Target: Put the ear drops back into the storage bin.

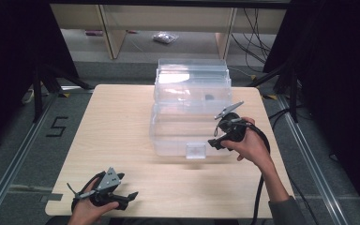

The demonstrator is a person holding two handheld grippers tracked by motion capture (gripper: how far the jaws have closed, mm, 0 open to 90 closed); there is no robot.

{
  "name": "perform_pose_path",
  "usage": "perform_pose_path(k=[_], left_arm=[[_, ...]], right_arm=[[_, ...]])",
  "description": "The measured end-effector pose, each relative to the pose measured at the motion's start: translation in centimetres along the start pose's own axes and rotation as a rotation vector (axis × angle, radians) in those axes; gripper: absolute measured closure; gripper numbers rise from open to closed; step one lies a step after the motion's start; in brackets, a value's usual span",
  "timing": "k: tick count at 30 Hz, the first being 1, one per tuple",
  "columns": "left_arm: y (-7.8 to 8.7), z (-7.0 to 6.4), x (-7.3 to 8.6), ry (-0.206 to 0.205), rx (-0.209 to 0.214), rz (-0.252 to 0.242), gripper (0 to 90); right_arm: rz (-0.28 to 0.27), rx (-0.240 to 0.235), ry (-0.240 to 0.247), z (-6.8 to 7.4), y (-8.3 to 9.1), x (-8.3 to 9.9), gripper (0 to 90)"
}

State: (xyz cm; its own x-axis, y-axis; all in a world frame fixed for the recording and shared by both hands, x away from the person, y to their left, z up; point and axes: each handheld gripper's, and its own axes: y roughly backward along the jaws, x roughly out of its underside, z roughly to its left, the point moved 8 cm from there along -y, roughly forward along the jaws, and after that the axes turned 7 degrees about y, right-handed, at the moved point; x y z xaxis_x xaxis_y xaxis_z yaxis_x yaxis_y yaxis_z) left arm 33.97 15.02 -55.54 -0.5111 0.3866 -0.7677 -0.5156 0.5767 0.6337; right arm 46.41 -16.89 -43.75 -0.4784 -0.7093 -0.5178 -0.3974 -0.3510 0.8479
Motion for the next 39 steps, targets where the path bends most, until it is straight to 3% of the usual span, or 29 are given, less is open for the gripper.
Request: perform_pose_path(k=[6,8,10,15,21,22,30,31,34,35,36,37,39], left_arm=[[0.1,0.1,0.1,-0.018,-0.003,0.012,16.1],[0.1,0.1,0.1,-0.017,-0.003,0.01,16.1],[0.0,0.1,0.0,-0.015,-0.003,0.006,16.1],[0.1,0.1,0.1,-0.017,-0.003,0.01,16.1],[0.0,0.1,0.1,-0.011,-0.009,0.011,16.1],[0.0,0.1,0.1,-0.01,-0.009,0.011,16.1],[0.1,0.0,0.1,-0.009,-0.003,0.011,16.2],[0.0,0.0,0.1,-0.005,-0.007,0.008,16.2],[0.0,0.1,0.1,-0.008,-0.01,0.012,16.2],[0.1,0.1,0.1,-0.012,-0.006,0.013,16.2],[0.0,0.1,0.1,-0.007,-0.009,0.009,16.2],[0.1,0.1,0.1,-0.021,-0.005,0.012,16.2],[0.1,0.1,0.1,-0.019,-0.005,0.01,16.2]], right_arm=[[-0.011,0.001,0.032,0.5,0.2,0.2,25.3],[-0.012,-0.001,0.031,0.7,0.3,0.3,25.0],[-0.013,-0.015,-0.004,1.2,0.3,0.4,25.0],[-0.036,-0.013,0.034,1.6,0.2,0.6,24.7],[-0.051,-0.024,0.043,2.3,0.2,0.8,24.3],[-0.042,-0.02,0.019,2.4,0.3,0.9,24.3],[-0.052,-0.029,0.057,3.3,0.2,1.0,24.1],[-0.044,-0.028,0.041,3.5,0.2,1.1,24.1],[-0.048,-0.035,0.066,3.9,0.0,1.2,24.1],[-0.043,-0.046,0.054,4.3,0.0,1.2,24.0],[-0.041,-0.041,0.046,4.4,0.0,1.3,23.9],[-0.05,-0.043,0.077,4.3,-0.1,1.3,23.9],[-0.051,-0.034,0.069,4.5,-0.2,1.4,23.9]])
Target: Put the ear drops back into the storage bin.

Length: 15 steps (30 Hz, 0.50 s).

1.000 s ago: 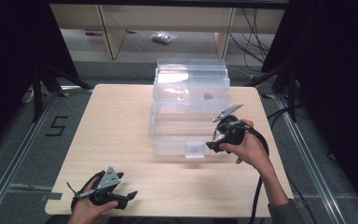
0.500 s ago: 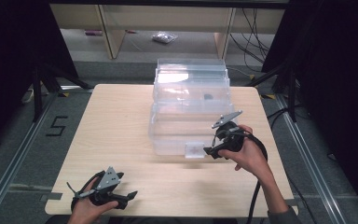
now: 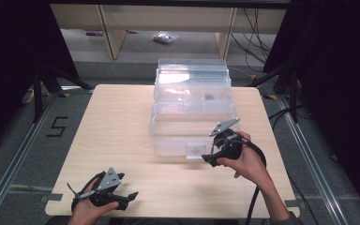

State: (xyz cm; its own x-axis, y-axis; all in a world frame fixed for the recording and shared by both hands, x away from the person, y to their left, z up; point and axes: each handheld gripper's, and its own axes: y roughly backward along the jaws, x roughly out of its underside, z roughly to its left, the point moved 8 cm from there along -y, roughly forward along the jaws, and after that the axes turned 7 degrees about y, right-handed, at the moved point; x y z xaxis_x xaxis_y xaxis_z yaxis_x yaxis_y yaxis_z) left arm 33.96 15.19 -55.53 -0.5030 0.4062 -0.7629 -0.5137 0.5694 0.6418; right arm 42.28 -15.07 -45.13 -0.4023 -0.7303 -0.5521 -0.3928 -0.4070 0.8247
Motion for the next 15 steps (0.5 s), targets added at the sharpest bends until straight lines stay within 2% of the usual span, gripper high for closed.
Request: perform_pose_path(k=[1,3,4,5,6,7,9,12,13,14,15], left_arm=[[0.0,0.0,0.0,0.001,0.0,0.0,16.2],[0.01,-0.01,-0.01,0.0,-0.001,0.0,16.2],[0.0,-0.01,0.0,0.001,-0.001,0.0,16.2],[-0.01,-0.03,0.0,0.002,0.0,0.0,16.2],[-0.01,-0.03,0.0,0.002,0.0,0.0,16.2],[-0.01,-0.02,0.0,0.002,-0.001,0.0,16.2],[-0.01,-0.02,-0.01,0.0,0.001,-0.001,16.2],[0.01,-0.02,-0.01,0.0,-0.001,0.0,16.2],[0.01,-0.01,0.0,0.0,-0.001,0.0,16.2],[0.01,-0.01,0.0,0.0,-0.001,0.0,16.2],[0.01,-0.01,0.0,0.0,0.0,0.0,16.2]], right_arm=[[0.001,-0.019,-0.002,0.28,0.04,0.06,23.8],[0.002,-0.018,0.012,0.37,-0.1,0.19,23.6],[0.004,-0.021,0.001,0.53,-0.11,0.22,23.6],[-0.005,-0.014,0.021,0.41,-0.22,0.24,23.6],[0.001,-0.014,0.002,0.67,-0.2,0.32,23.6],[-0.002,-0.016,0.011,0.68,-0.22,0.35,23.5],[0.004,-0.017,-0.001,0.88,-0.17,0.48,23.5],[-0.014,-0.02,0.033,0.91,-0.26,0.44,23.4],[-0.01,-0.015,0.012,1.04,-0.14,0.52,23.3],[-0.024,-0.007,0.029,0.94,-0.23,0.52,23.2],[-0.013,-0.009,0.005,1.12,-0.12,0.59,23.2]])
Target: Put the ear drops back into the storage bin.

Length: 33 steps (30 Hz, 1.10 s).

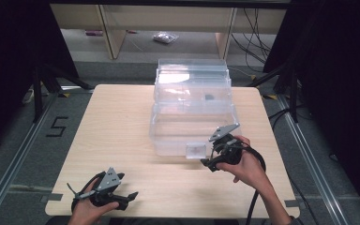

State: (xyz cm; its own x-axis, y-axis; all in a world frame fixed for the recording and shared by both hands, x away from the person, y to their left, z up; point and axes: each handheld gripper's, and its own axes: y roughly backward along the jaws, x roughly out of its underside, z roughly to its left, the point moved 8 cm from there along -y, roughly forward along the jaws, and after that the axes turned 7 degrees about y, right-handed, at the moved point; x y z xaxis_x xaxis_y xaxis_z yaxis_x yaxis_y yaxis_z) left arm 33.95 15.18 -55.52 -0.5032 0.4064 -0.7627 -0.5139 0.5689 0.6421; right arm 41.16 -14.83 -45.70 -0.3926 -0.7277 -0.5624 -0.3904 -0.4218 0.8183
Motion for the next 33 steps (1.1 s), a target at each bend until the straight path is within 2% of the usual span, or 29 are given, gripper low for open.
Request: perform_pose_path(k=[3,4,5,6,8,12,13,15,16,18,19,20,21,22,25,30,31,32,33], left_arm=[[0.0,0.0,0.0,0.0,0.004,-0.001,16.2],[0.0,0.0,0.0,0.001,0.005,-0.001,16.2],[0.0,-0.1,0.0,0.007,0.004,-0.001,16.2],[0.0,-0.1,0.0,0.011,0.005,-0.002,16.2],[0.0,-0.1,0.0,0.009,0.002,-0.004,16.2],[0.0,0.0,0.0,0.006,0.0,0.0,16.2],[0.0,-0.1,0.0,0.011,0.0,-0.001,16.2],[0.0,0.0,0.0,0.006,0.003,-0.001,16.2],[0.0,0.0,0.0,0.002,0.003,-0.002,16.2],[-0.1,-0.1,0.0,0.012,0.004,-0.002,16.2],[0.0,0.0,0.0,-0.001,0.0,0.0,16.2],[0.0,-0.1,0.0,0.009,0.004,-0.001,16.2],[0.0,0.0,0.0,-0.002,0.003,0.0,16.2],[0.0,-0.1,0.0,0.008,0.004,-0.002,16.2],[0.0,0.0,0.0,0.0,0.003,-0.001,16.2],[0.0,-0.1,0.0,0.006,0.004,-0.001,16.2],[0.0,0.0,0.0,0.0,0.004,-0.001,16.2],[0.0,-0.1,0.0,0.01,0.004,-0.002,16.2],[0.0,0.0,0.0,-0.001,0.005,0.0,16.2]], right_arm=[[-0.012,-0.011,0.029,0.0,-0.2,0.1,23.2],[-0.023,-0.001,0.009,0.1,-0.2,0.2,23.2],[-0.015,-0.012,0.031,0.1,-0.2,0.3,23.1],[-0.021,-0.024,0.018,0.3,-0.1,0.4,23.1],[-0.02,-0.009,-0.001,0.3,-0.1,0.6,23.1],[-0.028,-0.006,-0.008,0.3,-0.3,0.8,22.8],[-0.051,-0.011,0.015,0.3,-0.4,0.8,22.8],[-0.031,-0.031,0.004,0.5,-0.4,1.0,22.7],[-0.052,-0.017,0.012,0.4,-0.6,1.0,22.7],[-0.042,-0.027,0.019,0.5,-0.8,1.2,22.7],[-0.059,-0.007,0.033,0.4,-0.9,1.2,22.7],[-0.036,-0.034,0.003,0.8,-0.8,1.4,22.7],[-0.039,-0.032,0.01,0.7,-0.8,1.5,22.7],[-0.043,-0.031,0.014,0.8,-0.9,1.5,22.7],[-0.034,-0.039,0.008,0.9,-0.9,1.7,22.7],[-0.053,-0.024,0.004,0.9,-1.1,1.8,22.7],[-0.042,-0.037,0.004,1.0,-0.9,2.0,22.7],[-0.056,-0.038,0.018,0.9,-1.1,2.1,22.7],[-0.043,-0.04,-0.017,1.1,-1.0,2.2,22.7]])
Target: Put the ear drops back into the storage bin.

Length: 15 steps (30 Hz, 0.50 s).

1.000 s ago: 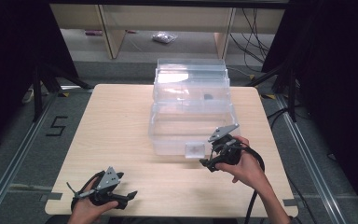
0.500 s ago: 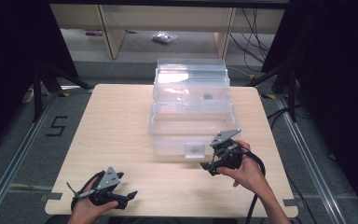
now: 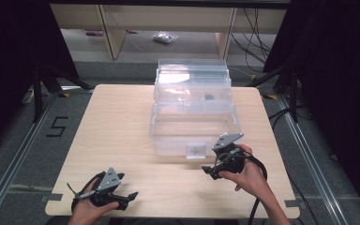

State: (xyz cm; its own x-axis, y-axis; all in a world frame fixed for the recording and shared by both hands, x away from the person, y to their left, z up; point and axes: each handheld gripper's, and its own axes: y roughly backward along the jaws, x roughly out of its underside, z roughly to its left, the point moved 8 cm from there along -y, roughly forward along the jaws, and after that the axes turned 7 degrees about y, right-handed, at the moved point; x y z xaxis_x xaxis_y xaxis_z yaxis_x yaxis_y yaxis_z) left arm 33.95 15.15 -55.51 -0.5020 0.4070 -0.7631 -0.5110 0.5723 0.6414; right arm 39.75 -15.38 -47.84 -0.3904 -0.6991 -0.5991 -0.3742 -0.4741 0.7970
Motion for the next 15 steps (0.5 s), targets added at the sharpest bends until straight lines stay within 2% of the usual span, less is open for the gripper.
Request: perform_pose_path(k=[1,2,3,4,7,8,11,12,13,15], left_arm=[[0.0,-0.1,0.0,0.015,0.0,-0.002,16.2],[0.0,0.1,0.0,-0.006,-0.008,0.003,16.2],[0.0,0.0,0.0,0.005,-0.001,-0.002,16.2],[0.0,0.1,0.0,-0.001,-0.006,-0.001,16.2],[0.0,0.0,0.0,0.001,-0.003,0.002,16.2],[0.0,0.0,0.0,0.001,-0.006,0.003,16.2],[0.0,0.0,0.0,0.001,-0.006,0.002,16.2],[0.0,-0.1,-0.1,0.01,-0.004,-0.007,16.2],[0.0,0.1,0.0,-0.011,-0.014,0.006,16.2],[0.0,0.1,0.0,-0.01,-0.015,0.006,16.2]], right_arm=[[-0.023,0.012,0.027,-0.2,-0.2,0.0,22.7],[-0.023,0.007,0.025,-0.2,-0.1,0.1,22.7],[-0.02,0.004,0.038,-0.3,-0.1,0.3,22.7],[-0.017,-0.002,0.022,-0.1,-0.1,0.4,22.7],[-0.035,0.004,0.018,0.0,-0.3,0.9,22.8],[-0.028,0.006,0.024,0.0,-0.3,1.1,23.0],[-0.028,0.011,0.004,0.0,-0.6,1.9,23.0],[-0.03,0.009,0.013,-0.1,-0.6,2.1,23.0],[-0.039,0.018,0.0,-0.1,-0.8,2.2,22.9],[-0.036,0.011,-0.008,0.0,-1.0,2.6,22.8]])
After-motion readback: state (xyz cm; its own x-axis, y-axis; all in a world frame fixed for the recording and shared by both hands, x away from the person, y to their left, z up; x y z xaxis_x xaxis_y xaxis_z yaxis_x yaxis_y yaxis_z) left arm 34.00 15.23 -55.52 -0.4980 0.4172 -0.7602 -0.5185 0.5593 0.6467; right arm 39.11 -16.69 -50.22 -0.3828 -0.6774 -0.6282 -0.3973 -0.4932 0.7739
